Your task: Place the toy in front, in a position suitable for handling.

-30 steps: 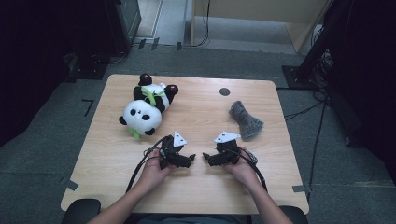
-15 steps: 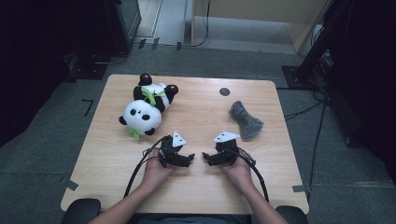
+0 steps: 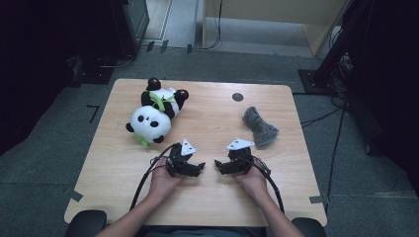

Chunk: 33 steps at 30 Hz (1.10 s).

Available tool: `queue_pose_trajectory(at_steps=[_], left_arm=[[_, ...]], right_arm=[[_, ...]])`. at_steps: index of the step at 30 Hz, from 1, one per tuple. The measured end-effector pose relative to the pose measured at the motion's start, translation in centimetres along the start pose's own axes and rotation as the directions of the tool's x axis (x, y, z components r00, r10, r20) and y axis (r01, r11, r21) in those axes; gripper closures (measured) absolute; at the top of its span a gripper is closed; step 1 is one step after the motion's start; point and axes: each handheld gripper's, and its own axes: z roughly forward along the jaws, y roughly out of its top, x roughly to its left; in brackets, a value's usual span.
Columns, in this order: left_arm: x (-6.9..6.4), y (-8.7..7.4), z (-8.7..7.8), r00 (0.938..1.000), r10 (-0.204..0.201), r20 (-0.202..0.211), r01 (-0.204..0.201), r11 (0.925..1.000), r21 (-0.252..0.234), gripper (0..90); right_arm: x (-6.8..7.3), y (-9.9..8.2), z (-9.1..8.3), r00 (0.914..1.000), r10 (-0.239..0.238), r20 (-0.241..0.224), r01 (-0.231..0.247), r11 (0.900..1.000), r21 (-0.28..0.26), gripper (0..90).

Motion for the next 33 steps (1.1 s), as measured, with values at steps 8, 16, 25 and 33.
queue_pose_trajectory(at_steps=[8, 16, 25, 33], left_arm=[[0.7, 0.0, -0.4, 0.9995, -0.009, 0.031, 0.009, 0.9999, 0.005, 25.2], [1.6, 0.7, -1.4, 0.9964, -0.048, 0.069, 0.049, 0.9988, -0.007, 25.2], [2.8, 1.4, -2.4, 0.991, -0.059, 0.12, 0.059, 0.9983, 0.004, 25.2], [4.0, 2.1, -4.0, 0.9908, -0.057, 0.122, 0.06, 0.9981, -0.013, 25.2]], right_arm=[[-0.2, 0.3, -0.4, 0.9977, 0.068, -0.008, -0.068, 0.9976, -0.008, 23.0], [0.1, 0.7, -0.6, 0.9983, 0.051, -0.027, -0.051, 0.9985, 0.019, 23.0], [-0.2, 1.9, -2.3, 0.9984, 0.042, -0.038, -0.043, 0.9983, -0.039, 32.1], [-0.8, 2.8, -3.8, 0.9956, 0.049, -0.08, -0.054, 0.9965, -0.064, 34.4]])
